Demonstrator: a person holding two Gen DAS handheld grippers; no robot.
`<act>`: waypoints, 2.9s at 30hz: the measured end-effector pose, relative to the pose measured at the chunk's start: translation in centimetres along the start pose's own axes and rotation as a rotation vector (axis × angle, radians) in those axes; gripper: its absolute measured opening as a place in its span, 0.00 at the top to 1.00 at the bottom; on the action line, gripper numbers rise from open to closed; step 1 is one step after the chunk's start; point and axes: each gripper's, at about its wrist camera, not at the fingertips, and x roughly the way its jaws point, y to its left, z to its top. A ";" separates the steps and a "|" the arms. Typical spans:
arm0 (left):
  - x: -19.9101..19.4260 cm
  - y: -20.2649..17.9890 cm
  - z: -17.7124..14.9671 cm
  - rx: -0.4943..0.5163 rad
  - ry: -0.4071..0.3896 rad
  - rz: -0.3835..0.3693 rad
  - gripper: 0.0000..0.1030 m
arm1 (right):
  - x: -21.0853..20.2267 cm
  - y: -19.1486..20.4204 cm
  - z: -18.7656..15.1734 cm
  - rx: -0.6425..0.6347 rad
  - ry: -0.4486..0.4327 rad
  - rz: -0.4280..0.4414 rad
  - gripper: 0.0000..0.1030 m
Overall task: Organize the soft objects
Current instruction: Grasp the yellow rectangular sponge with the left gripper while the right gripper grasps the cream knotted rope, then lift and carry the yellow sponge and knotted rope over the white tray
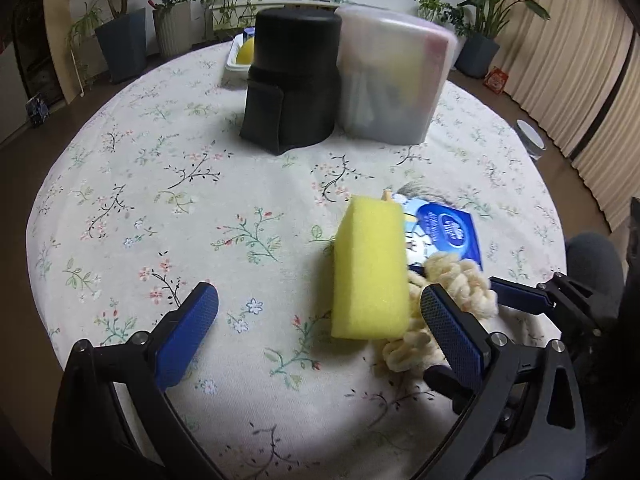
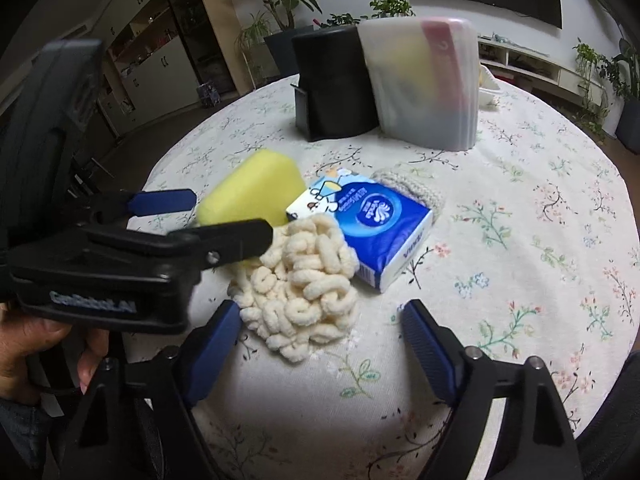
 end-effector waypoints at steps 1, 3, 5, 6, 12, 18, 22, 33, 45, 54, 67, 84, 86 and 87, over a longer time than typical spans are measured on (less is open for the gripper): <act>0.2 0.1 0.2 -0.005 0.005 0.001 0.01 | 0.1 0.0 0.1 0.003 -0.003 -0.004 0.22; 0.3 0.2 0.3 -0.009 0.006 0.002 0.01 | 0.4 0.0 0.3 0.003 -0.004 -0.012 0.24; 0.3 0.2 0.4 -0.003 -0.003 -0.001 0.01 | 0.5 0.1 0.5 0.009 -0.004 -0.006 0.24; 0.3 0.2 0.5 -0.001 -0.002 0.001 0.01 | 0.6 0.1 0.6 0.010 -0.004 -0.006 0.24; 1.1 -0.1 0.5 0.023 0.016 -0.001 0.28 | 0.9 0.5 0.9 -0.016 -0.002 -0.036 0.45; 1.6 -0.8 0.4 0.046 0.039 -0.064 0.77 | 0.8 0.1 1.0 -0.020 0.009 -0.014 0.79; 1.3 -0.7 0.4 0.030 0.040 -0.073 0.78 | 0.6 -0.2 0.9 -0.017 0.012 0.014 0.84; -1.5 -0.3 -0.6 -0.003 -0.002 -0.074 0.78 | -2.1 -1.0 0.5 -0.003 -0.006 0.063 0.87; -4.6 -0.4 -0.2 -0.004 -0.051 -0.074 0.78 | -7.2 -3.6 0.9 0.023 -0.063 0.046 0.87; -6.5 0.5 4.1 0.014 -0.108 -0.058 0.78 | -10.1 -7.2 5.5 0.009 -0.141 -0.016 0.87; -6.2 4.7 18.5 0.130 -0.155 0.014 0.78 | -9.4 -12.9 19.5 -0.086 -0.174 -0.047 0.87; 9.3 3.2 33.7 0.305 0.041 -0.021 0.78 | 3.5 -17.9 33.1 -0.144 0.083 -0.015 0.86; 11.3 3.5 34.2 0.297 0.064 -0.031 0.78 | 4.8 -18.3 33.3 -0.142 0.114 -0.005 0.86; 11.9 3.6 34.1 0.300 0.072 -0.032 0.78 | 5.4 -18.5 33.2 -0.144 0.129 -0.004 0.86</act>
